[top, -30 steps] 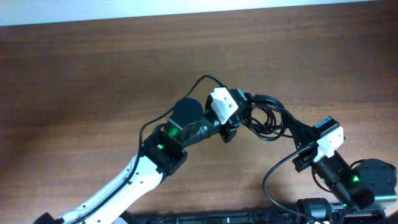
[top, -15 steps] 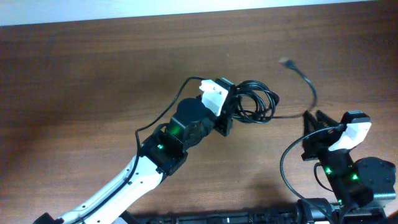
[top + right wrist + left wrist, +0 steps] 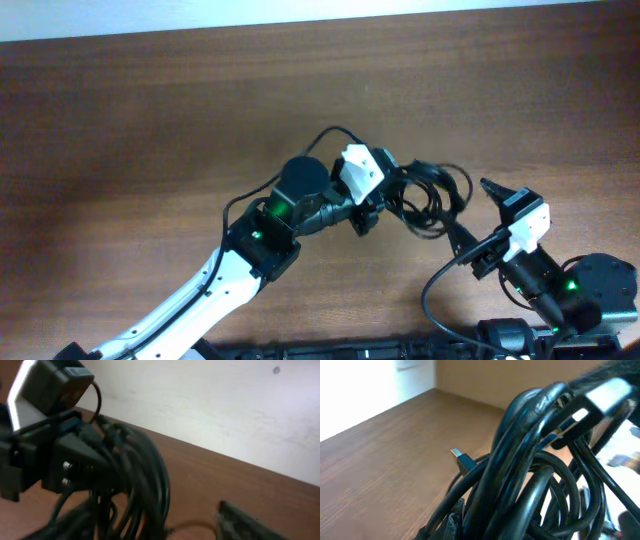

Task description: Untangle cables

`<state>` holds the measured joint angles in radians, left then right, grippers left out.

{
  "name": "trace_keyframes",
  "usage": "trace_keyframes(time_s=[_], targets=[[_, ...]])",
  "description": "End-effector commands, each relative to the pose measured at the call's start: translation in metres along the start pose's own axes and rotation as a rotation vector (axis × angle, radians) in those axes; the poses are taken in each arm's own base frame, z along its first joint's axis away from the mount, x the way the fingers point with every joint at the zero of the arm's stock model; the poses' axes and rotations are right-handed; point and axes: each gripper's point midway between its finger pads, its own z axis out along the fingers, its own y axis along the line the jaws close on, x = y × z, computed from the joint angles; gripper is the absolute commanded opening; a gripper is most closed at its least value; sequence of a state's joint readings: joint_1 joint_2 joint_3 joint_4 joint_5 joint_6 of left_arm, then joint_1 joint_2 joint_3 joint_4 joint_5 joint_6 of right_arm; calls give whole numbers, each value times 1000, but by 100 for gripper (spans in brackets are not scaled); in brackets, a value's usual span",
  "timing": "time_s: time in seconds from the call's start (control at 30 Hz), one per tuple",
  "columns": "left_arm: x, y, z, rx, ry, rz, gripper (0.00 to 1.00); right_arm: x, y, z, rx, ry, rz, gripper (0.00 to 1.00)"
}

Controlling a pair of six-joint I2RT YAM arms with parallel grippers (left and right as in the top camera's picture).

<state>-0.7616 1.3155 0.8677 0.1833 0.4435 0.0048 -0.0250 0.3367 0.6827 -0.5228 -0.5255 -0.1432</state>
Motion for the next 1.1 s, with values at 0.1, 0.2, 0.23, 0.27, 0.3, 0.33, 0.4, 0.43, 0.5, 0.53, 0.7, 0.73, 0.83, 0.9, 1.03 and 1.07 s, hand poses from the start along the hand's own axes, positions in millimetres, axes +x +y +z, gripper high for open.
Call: trace_keyframes(time_s=[0.1,0.2,0.23,0.27,0.3,0.33,0.4,0.43,0.5,0.53,0.7,0.73,0.83,0.9,1.03,1.07], targets=[[-23,-31,-8,170,-84,110,0,-9,3,-4,-8,-27,-25,38],[-25,-29,-8,158,-89,112,0,-12,3,-4,-6,-38,-31,4],[-25,-24,-7,123,-88,110,0,-12,3,-4,-6,-38,-31,4],[-24,-14,-6,68,-83,105,0,-12,3,-4,-6,-38,-31,4],[-24,-7,-6,30,-80,102,0,-12,3,-4,-6,-38,-31,4],[-24,0,-6,-12,-77,83,0,-12,3,-4,-6,-39,-32,4],[-17,25,-7,-153,-55,-31,0,-15,2,-4,-5,-51,-38,4],[-12,36,-9,-216,-43,-81,0,-15,2,-4,-5,-51,-38,4],[0,58,-15,-351,-20,-202,0,-15,2,-4,-4,-51,-37,4],[4,64,-18,-390,-19,-257,0,-15,2,-4,-5,-51,-35,4],[4,67,-19,-410,-59,-447,0,-17,2,-4,-3,-59,-40,4],[4,67,-19,-409,-68,-493,0,-17,2,-4,-3,-60,-40,4],[4,66,-19,-402,-67,-495,0,-20,2,-5,-2,-70,-46,4],[3,58,-16,-352,-49,-442,0,-19,2,-5,-2,-68,-45,4],[-10,22,-7,-134,-34,-159,0,-17,2,-4,-3,-60,-41,4],[-15,8,-5,-55,-46,-69,0,-17,2,-4,-4,-60,-40,4]])
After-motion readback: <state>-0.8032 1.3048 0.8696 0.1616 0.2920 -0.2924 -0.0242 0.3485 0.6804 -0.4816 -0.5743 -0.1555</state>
